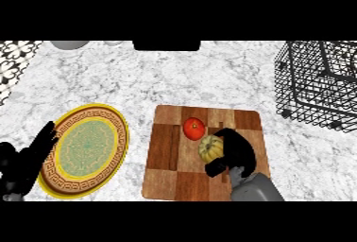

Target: Pick the squash from the cutting board and place it in the tiered basket

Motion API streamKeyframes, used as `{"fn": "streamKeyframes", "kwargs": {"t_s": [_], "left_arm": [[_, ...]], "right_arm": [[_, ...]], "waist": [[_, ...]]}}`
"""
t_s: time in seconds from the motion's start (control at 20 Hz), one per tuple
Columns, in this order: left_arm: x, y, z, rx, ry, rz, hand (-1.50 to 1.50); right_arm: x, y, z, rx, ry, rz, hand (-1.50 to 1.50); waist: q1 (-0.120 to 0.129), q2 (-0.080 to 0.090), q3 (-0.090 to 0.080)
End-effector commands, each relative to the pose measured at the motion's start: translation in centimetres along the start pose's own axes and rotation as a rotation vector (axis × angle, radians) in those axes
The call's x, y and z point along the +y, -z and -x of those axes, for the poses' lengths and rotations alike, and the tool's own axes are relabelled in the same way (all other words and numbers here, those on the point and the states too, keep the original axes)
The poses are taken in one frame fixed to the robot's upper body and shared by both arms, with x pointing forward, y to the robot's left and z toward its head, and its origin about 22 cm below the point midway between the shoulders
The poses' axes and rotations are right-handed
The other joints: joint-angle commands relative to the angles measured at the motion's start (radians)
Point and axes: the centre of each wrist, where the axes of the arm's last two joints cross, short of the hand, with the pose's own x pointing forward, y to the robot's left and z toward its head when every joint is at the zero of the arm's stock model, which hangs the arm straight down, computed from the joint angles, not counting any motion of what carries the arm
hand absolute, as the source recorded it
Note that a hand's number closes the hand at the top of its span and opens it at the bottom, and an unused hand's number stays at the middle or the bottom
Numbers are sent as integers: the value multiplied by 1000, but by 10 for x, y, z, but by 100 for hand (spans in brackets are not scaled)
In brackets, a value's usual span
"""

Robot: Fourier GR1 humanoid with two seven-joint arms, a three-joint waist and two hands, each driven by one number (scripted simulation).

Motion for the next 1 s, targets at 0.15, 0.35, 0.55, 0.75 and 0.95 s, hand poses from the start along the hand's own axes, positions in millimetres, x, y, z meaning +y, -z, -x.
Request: {"fn": "streamKeyframes", "kwargs": {"t_s": [0.15, 0.35, 0.55, 0.75, 0.95], "left_arm": [[-1, 11, 2, 7, 1, -2, 0], [-9, 2, -14, 2, 13, -18, 0], [-10, 3, -3, -1, -3, -3, 0], [-11, -2, -4, 7, 3, -1, 0], [-1, 7, -12, 18, 16, 6, 0]], "right_arm": [[15, -3, -4, -59, 35, 76, 150], [13, -12, 9, -60, 83, 151, 150], [-12, -50, -18, -45, 108, 229, 150], [10, -72, -52, -163, -32, 324, 150], [19, -98, -81, -286, -172, 431, 150]], "waist": [[0, 8, 7], [-2, 6, 8], [-3, 6, 7], [13, 6, 7], [17, 6, 6]]}}
